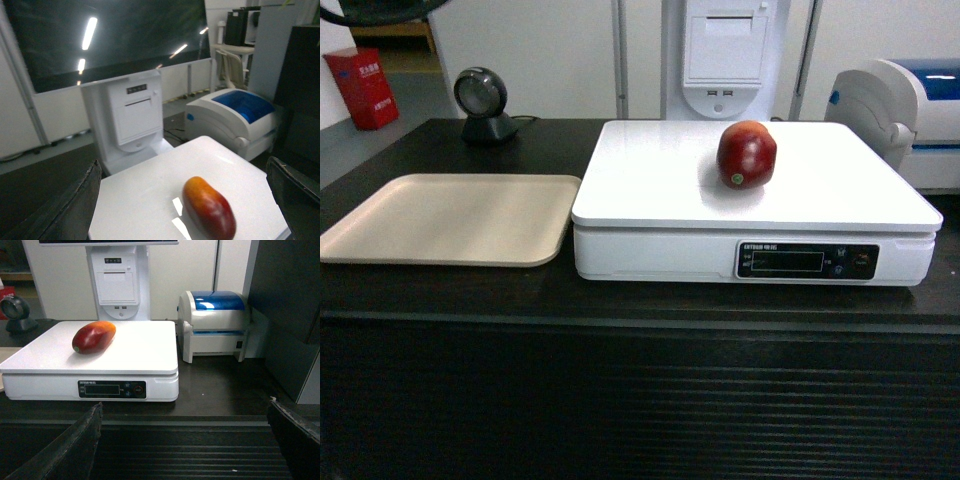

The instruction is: Place dark red mango on scale at checkout

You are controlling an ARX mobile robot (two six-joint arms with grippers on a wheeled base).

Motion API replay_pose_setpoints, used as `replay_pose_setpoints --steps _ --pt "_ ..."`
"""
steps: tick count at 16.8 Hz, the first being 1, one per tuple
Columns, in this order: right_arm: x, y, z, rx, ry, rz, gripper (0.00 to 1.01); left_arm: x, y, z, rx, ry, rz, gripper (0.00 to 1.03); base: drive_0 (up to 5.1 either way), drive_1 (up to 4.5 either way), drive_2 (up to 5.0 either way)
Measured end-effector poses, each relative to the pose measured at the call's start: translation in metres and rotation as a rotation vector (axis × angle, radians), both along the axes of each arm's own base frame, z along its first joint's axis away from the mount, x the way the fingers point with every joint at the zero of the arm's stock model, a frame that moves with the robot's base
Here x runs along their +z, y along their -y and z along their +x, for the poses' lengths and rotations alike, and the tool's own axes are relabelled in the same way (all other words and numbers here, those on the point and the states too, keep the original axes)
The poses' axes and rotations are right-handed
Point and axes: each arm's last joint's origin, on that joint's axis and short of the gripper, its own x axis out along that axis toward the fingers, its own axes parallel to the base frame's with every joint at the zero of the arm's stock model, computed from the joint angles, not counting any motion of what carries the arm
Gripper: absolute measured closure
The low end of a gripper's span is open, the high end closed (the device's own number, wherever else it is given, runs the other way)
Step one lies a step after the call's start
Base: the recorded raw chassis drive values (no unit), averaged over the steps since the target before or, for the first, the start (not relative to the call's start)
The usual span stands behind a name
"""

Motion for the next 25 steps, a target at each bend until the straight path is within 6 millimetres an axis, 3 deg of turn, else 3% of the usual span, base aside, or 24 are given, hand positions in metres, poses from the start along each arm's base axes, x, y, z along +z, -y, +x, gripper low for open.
replay_pose_setpoints --steps 3,5,7,10,12,14,19,25 --pt "0.0 0.0 0.0 0.0 0.0 0.0 0.03 0.007 -0.035 -0.01 0.085 0.019 -0.034 0.05 0.0 0.0 0.0" --pt "0.0 0.0 0.0 0.0 0.0 0.0 0.03 -0.005 -0.056 -0.024 0.385 -0.028 -0.026 0.21 0.0 0.0 0.0" --pt "0.0 0.0 0.0 0.0 0.0 0.0 0.03 -0.026 -0.096 -0.055 0.59 -0.03 -0.03 0.43 0.0 0.0 0.0" --pt "0.0 0.0 0.0 0.0 0.0 0.0 0.03 -0.05 -0.108 -0.092 0.596 -0.019 -0.034 0.72 0.0 0.0 0.0" --pt "0.0 0.0 0.0 0.0 0.0 0.0 0.03 -0.057 -0.108 -0.097 0.589 -0.029 -0.029 0.77 0.0 0.0 0.0" --pt "0.0 0.0 0.0 0.0 0.0 0.0 0.03 -0.077 -0.113 -0.118 0.583 -0.054 -0.019 0.99 0.0 0.0 0.0" --pt "0.0 0.0 0.0 0.0 0.0 0.0 0.03 -0.103 -0.132 -0.162 0.59 -0.054 -0.02 1.01 0.0 0.0 0.0" --pt "0.0 0.0 0.0 0.0 0.0 0.0 0.03 -0.118 -0.133 -0.195 0.593 -0.05 -0.021 1.01 0.0 0.0 0.0"
